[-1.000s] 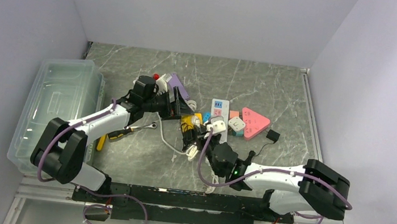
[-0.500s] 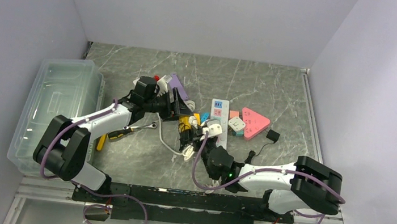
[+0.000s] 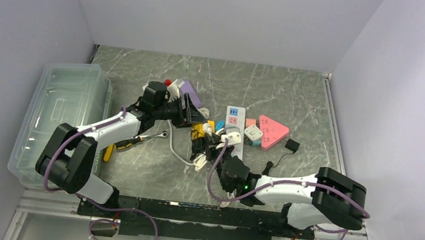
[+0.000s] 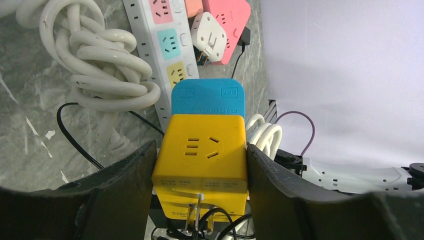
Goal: Pull the plug off the socket
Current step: Remove the plug from the socket.
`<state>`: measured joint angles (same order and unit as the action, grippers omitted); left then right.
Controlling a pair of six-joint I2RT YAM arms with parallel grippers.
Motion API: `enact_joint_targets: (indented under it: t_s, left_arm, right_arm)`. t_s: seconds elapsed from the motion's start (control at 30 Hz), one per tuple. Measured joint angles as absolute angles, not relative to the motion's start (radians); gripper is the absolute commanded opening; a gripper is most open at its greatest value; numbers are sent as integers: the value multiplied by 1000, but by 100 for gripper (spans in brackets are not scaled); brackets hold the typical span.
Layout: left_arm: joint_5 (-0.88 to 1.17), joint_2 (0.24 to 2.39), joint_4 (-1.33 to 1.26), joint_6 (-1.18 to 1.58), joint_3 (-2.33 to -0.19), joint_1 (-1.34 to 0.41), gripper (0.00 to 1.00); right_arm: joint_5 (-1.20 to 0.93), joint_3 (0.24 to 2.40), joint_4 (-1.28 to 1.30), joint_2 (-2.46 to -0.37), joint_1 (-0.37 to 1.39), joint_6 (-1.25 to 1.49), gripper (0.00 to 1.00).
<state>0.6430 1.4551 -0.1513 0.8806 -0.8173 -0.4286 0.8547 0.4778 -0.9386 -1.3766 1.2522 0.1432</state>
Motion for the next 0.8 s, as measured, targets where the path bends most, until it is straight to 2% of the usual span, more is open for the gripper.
enact_joint_targets:
  t_s: [0.23, 0.5, 0.8]
  left_arm:
    - [643, 1455, -154, 876, -817, -429, 28]
    - [638, 1455, -153, 859, -813, -427, 1]
    - [631, 1455, -151, 832, -813, -413, 0]
  right_arm:
    - [859, 478, -934, -1376, 1251, 186, 0]
    - [832, 484, -877, -1364, 1234, 248, 0]
    - [928, 587, -800, -1435, 1278, 169, 0]
